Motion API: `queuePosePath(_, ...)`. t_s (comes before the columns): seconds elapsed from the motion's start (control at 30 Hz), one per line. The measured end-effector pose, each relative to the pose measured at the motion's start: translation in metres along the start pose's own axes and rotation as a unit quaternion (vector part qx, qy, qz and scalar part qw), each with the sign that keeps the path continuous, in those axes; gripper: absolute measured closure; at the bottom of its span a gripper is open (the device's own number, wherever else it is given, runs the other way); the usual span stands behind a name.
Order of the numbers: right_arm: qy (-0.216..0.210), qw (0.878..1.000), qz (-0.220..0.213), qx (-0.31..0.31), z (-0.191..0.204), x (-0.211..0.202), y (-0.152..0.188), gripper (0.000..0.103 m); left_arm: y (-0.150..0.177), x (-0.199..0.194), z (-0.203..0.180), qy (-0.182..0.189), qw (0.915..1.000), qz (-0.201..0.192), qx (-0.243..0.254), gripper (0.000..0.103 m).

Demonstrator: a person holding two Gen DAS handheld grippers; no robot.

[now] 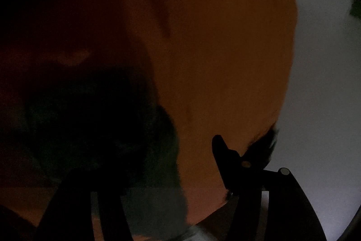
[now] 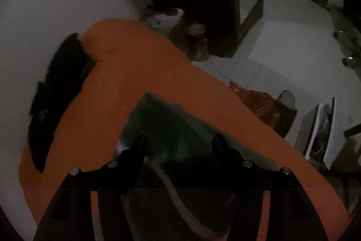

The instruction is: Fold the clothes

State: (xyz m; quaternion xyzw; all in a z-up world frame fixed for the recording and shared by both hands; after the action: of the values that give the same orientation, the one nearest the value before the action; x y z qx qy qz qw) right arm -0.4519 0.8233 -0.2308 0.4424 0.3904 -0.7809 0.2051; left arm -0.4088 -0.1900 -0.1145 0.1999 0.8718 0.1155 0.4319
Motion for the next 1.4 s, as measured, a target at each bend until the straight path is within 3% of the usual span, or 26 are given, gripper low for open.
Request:
queuePosePath(0.03, -0.013, 1.0, 0.0, 0.002, -0.01, -0.007, 0.012, 0.043, 0.001, -0.003, -0.001, 0.005, 0.9996, 0.017, 0.024, 0.039)
queuePosePath(0.17, -0.051, 0.999, 0.0, 0.019, -0.054, -0.031, 0.062, 0.043, 0.026, -0.038, 0.0, 0.068, 0.9923, 0.024, 0.1, 0.039)
queuePosePath(0.37, -0.114, 0.993, 0.001, 0.039, -0.09, -0.041, 0.099, 0.043, 0.067, -0.128, 0.033, 0.15, 0.968, -0.023, 0.2, 0.038)
queuePosePath(0.47, -0.153, 0.988, -0.014, 0.031, -0.08, -0.052, 0.097, 0.047, 0.068, -0.16, 0.055, 0.117, 0.9604, -0.07, 0.243, 0.029)
queuePosePath(0.5, -0.167, 0.986, -0.017, 0.026, -0.076, -0.054, 0.095, 0.054, 0.069, -0.163, 0.06, 0.098, 0.9573, -0.086, 0.258, 0.029)
queuePosePath(0.63, -0.173, 0.983, 0.027, 0.049, -0.057, -0.022, 0.084, 0.058, 0.076, -0.159, 0.081, 0.057, 0.9447, -0.127, 0.297, 0.029)
queuePosePath(0.7, -0.16, 0.985, 0.033, 0.055, -0.053, -0.013, 0.084, 0.058, 0.074, -0.14, 0.087, 0.04, 0.9477, -0.139, 0.284, 0.029)
queuePosePath(0.73, -0.151, 0.987, 0.025, 0.051, -0.052, -0.015, 0.084, 0.064, 0.074, -0.137, 0.092, 0.046, 0.9494, -0.136, 0.279, 0.029)
queuePosePath(0.77, -0.142, 0.989, 0.018, 0.046, -0.052, -0.017, 0.085, 0.073, 0.072, -0.133, 0.099, 0.05, 0.9526, -0.135, 0.268, 0.029)
queuePosePath(0.8, -0.133, 0.99, 0.01, 0.042, -0.051, -0.02, 0.085, 0.09, 0.071, -0.126, 0.102, 0.049, 0.954, -0.138, 0.261, 0.029)
queuePosePath(0.87, -0.115, 0.993, -0.004, 0.032, -0.049, -0.024, 0.086, 0.09, 0.069, -0.116, 0.11, 0.046, 0.9563, -0.145, 0.25, 0.029)
queuePosePath(1.0, -0.079, 0.996, -0.034, 0.014, -0.047, -0.034, 0.088, 0.091, 0.079, -0.121, 0.115, 0.03, 0.9506, -0.161, 0.263, 0.029)
queuePosePath(1.1, -0.051, 0.997, -0.056, 0.0, -0.044, -0.041, 0.089, 0.091, 0.077, -0.101, 0.104, 0.021, 0.95, -0.164, 0.265, 0.029)
queuePosePath(1.2, -0.057, 0.995, -0.061, 0.06, -0.069, -0.042, 0.099, 0.091, 0.078, -0.091, 0.105, 0.032, 0.9539, -0.147, 0.26, 0.029)
queuePosePath(1.27, -0.058, 0.995, -0.076, 0.029, -0.064, -0.042, 0.105, 0.091, 0.077, -0.085, 0.107, 0.031, 0.9545, -0.136, 0.263, 0.029)
queuePosePath(1.37, -0.08, 0.996, -0.036, 0.018, -0.069, -0.02, 0.102, 0.089, 0.077, -0.073, 0.113, 0.028, 0.9573, -0.123, 0.26, 0.029)
queuePosePath(1.4, -0.087, 0.995, -0.026, 0.032, -0.075, -0.015, 0.1, 0.081, 0.078, -0.073, 0.116, 0.029, 0.9584, -0.122, 0.257, 0.029)
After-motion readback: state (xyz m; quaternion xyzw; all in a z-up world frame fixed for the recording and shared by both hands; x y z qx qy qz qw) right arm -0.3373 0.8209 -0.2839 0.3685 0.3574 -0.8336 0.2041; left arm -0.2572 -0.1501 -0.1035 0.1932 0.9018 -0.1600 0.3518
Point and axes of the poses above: each gripper's, at about its wrist camera, not at the fingertips, and x roughly the way its jaws point, z to its left, y to its underside, the point moved 3 cm from there along x, roughly the way its jaws point, and after that the axes turned 3 degrees about -x, right-handed, at the moved point
